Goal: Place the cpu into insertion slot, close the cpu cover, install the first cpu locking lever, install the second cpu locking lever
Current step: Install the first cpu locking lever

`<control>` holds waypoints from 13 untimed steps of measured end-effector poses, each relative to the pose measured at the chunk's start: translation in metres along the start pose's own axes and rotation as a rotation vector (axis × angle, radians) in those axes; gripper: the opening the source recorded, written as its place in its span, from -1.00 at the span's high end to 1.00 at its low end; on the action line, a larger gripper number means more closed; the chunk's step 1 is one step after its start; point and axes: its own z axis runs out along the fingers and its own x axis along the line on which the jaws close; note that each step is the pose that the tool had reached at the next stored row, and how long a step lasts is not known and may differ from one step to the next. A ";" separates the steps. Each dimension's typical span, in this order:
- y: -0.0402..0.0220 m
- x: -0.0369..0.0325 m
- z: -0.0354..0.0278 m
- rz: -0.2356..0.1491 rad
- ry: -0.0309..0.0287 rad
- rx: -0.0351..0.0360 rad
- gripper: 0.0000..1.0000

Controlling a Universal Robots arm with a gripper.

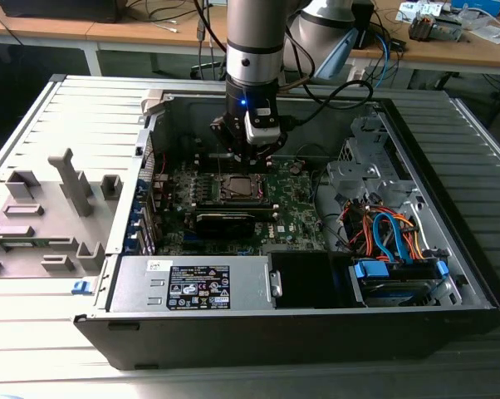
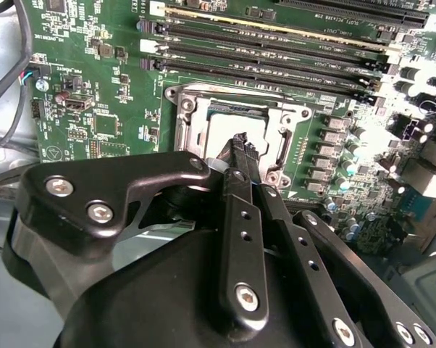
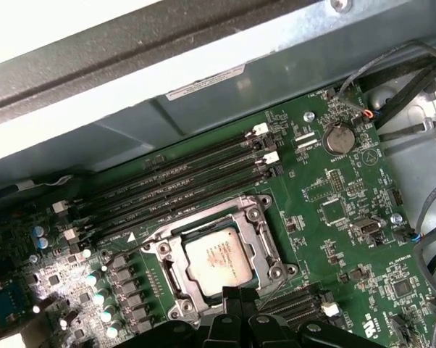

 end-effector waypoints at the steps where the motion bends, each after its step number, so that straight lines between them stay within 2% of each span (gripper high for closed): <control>1: 0.0000 0.0000 0.0000 -0.002 -0.0001 0.0000 0.79; 13: 0.0000 0.0000 0.0000 -0.026 -0.0016 -0.0007 0.79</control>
